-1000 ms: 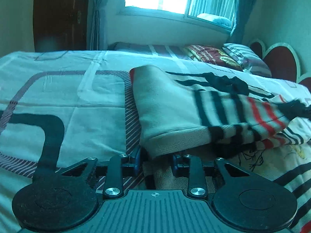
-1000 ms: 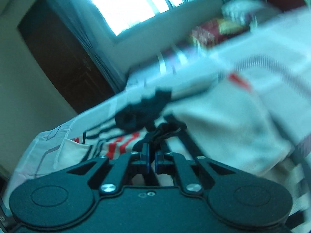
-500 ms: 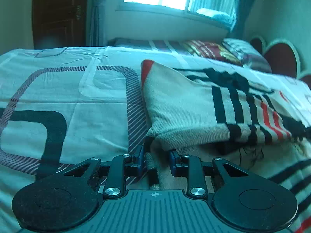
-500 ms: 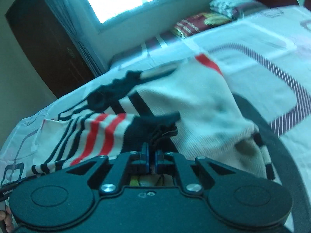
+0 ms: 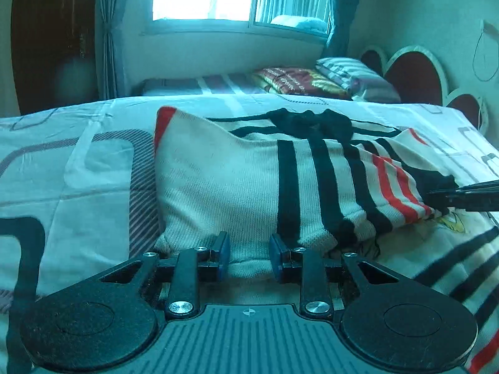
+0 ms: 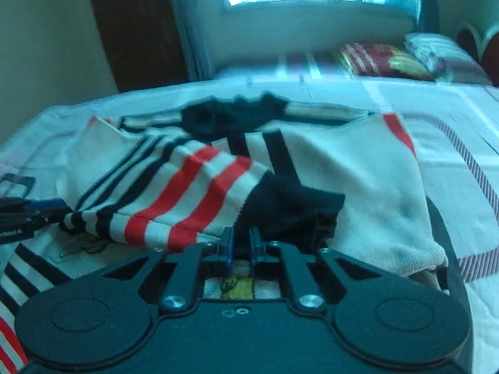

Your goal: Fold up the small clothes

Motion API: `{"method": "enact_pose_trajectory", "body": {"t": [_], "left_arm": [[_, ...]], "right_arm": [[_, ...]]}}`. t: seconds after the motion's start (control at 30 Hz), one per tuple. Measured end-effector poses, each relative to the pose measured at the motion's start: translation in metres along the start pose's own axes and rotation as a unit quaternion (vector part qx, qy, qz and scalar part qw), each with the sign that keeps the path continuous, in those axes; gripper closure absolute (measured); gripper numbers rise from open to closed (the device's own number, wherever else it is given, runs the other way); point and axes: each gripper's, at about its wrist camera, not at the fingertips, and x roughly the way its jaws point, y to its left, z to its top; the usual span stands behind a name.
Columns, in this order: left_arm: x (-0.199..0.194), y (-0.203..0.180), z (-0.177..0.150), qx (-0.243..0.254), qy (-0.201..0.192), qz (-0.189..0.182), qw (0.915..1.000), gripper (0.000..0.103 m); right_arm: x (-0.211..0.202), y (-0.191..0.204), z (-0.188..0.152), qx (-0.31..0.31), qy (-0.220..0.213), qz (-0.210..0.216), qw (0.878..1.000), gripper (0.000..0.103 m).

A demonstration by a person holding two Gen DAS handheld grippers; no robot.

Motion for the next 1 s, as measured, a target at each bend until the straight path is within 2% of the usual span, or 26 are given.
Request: {"method": "enact_pose_trajectory", "body": {"t": [0.03,0.07,0.13,0.23,0.33,0.43,0.47,0.53,0.6,0.67,0.73,0.8,0.83,0.9,0.97,1.0], "left_arm": [[-0.003,0.001,0.005,-0.005,0.007,-0.002,1.0,0.075],[-0.007,0.004,0.012,-0.013,0.0,-0.004,0.9999,0.074],[-0.008,0.009,0.03,-0.021,-0.03,-0.002,0.9993,0.074],[0.016,0.019,0.06,-0.02,-0.033,0.007,0.9992,0.073],[0.051,0.026,0.081,-0.015,-0.02,0.031,0.9992,0.053],[0.091,0.039,0.087,-0.01,0.022,0.052,0.9983,0.047],[0.096,0.042,0.086,-0.015,0.017,0.045,0.9987,0.043],[0.093,0.04,0.09,-0.011,0.017,0.046,0.9987,0.043],[0.079,0.037,0.093,-0.009,-0.012,0.052,0.9985,0.043],[0.075,0.036,0.097,-0.012,-0.022,0.041,0.9988,0.043],[0.087,0.033,0.1,-0.003,-0.012,0.049,0.9987,0.043],[0.107,0.037,0.095,-0.003,0.027,0.051,0.9983,0.04],[0.106,0.035,0.092,0.005,0.016,0.051,0.9985,0.037],[0.094,0.027,0.094,0.005,0.017,0.061,0.998,0.037],[0.068,0.017,0.089,-0.007,-0.006,0.036,0.9993,0.037],[0.056,0.009,0.084,-0.006,-0.016,0.036,0.9992,0.037]], "right_arm": [[-0.003,-0.003,0.003,0.008,0.003,0.002,1.0,0.094],[-0.007,-0.003,0.008,0.014,-0.001,0.0,1.0,0.088],[-0.013,0.003,0.018,0.009,-0.038,0.01,0.999,0.084],[0.004,0.013,0.035,0.006,-0.043,0.03,0.999,0.08],[0.034,0.027,0.048,0.001,-0.034,0.039,0.999,0.081],[0.065,0.035,0.049,-0.002,-0.005,0.013,1.0,0.084],[0.073,0.037,0.048,0.003,-0.008,0.014,1.0,0.084],[0.071,0.037,0.053,0.007,-0.009,0.017,1.0,0.084],[0.061,0.037,0.057,0.008,-0.03,0.027,0.999,0.082],[0.062,0.036,0.062,0.006,-0.041,0.026,0.999,0.082],[0.075,0.036,0.067,0.009,-0.026,0.027,0.999,0.082],[0.091,0.038,0.067,-0.004,-0.006,0.016,1.0,0.082],[0.093,0.039,0.068,-0.012,-0.014,0.014,1.0,0.082],[0.086,0.04,0.071,-0.015,-0.011,0.013,1.0,0.083],[0.065,0.036,0.069,-0.012,-0.044,0.019,0.999,0.081],[0.058,0.032,0.066,-0.014,-0.051,0.013,0.999,0.08]]}}
